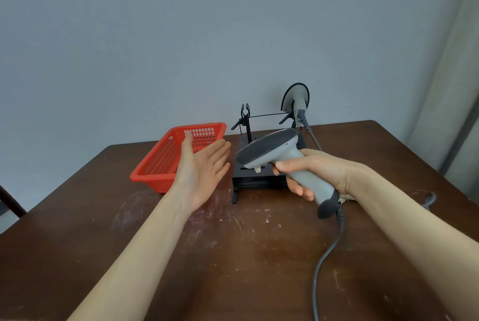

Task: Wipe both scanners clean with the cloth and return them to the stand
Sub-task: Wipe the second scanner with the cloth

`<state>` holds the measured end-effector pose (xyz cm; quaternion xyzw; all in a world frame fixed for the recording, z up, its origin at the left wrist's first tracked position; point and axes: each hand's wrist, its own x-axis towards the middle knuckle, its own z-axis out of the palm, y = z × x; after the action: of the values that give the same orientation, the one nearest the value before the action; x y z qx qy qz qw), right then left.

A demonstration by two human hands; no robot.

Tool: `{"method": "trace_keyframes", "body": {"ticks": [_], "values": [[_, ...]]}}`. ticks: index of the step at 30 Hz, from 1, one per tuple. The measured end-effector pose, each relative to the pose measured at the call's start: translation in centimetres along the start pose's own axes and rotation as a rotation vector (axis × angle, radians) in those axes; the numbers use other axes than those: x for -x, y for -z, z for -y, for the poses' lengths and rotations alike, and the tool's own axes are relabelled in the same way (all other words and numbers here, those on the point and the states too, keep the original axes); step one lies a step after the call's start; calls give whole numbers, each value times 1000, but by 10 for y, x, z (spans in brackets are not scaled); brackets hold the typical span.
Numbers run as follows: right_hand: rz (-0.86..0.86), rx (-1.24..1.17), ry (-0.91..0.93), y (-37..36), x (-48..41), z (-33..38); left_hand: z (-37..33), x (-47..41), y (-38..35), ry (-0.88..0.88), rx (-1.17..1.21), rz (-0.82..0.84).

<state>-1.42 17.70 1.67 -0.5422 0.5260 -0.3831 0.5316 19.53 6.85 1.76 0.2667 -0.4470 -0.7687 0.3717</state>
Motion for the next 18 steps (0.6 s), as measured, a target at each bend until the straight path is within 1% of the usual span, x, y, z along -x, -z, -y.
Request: {"method": "trace_keyframes", "body": {"ticks": [11,18], "values": [[11,-48,34,-4,1,1,-1,2,-1,-5,-9,-5],[-2,-13,17,-6,-1,2,-1,3,-2,-9,-15,-2]]}}
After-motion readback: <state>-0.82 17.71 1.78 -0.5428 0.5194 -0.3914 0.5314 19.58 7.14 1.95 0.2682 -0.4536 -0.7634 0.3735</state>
